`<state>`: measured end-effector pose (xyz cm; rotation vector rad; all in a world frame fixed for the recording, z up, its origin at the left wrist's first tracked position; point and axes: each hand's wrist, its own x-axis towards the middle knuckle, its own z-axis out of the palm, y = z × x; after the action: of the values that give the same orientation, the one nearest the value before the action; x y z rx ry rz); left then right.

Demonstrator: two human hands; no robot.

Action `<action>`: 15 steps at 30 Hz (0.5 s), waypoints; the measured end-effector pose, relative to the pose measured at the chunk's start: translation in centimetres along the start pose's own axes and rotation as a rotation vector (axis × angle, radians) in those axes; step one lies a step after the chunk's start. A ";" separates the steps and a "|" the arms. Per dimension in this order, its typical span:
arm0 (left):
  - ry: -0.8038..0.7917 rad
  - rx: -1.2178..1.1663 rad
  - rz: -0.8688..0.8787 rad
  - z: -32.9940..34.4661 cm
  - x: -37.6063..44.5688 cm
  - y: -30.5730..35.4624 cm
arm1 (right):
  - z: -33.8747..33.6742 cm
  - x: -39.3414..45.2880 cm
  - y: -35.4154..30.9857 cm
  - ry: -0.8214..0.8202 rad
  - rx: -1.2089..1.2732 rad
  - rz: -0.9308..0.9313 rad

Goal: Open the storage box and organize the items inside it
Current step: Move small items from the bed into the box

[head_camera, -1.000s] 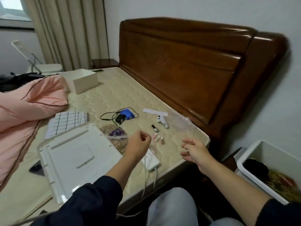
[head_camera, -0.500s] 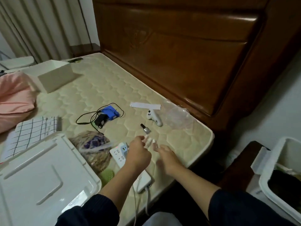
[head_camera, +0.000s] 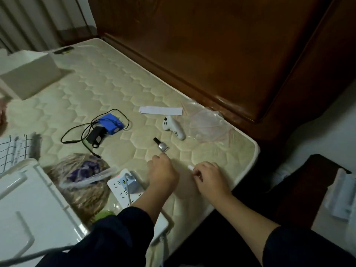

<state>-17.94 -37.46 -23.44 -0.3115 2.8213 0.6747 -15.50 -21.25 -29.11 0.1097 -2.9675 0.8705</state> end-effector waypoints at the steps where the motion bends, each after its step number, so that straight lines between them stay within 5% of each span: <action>1: -0.006 0.040 0.005 0.5 0.4 0.1 | 0.1 -0.3 0.5 0.032 0.031 0.035; 8: -0.022 0.147 0.006 2.6 1.0 -0.5 | 0.2 -2.0 0.5 0.129 0.433 0.239; 15: -0.002 0.074 0.152 1.5 -1.5 0.8 | -3.9 -5.3 -1.5 0.247 0.562 0.288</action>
<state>-16.47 -35.81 -24.03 -0.0839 2.8812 0.5981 -10.01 -20.09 -25.38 -0.3853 -2.4656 1.5984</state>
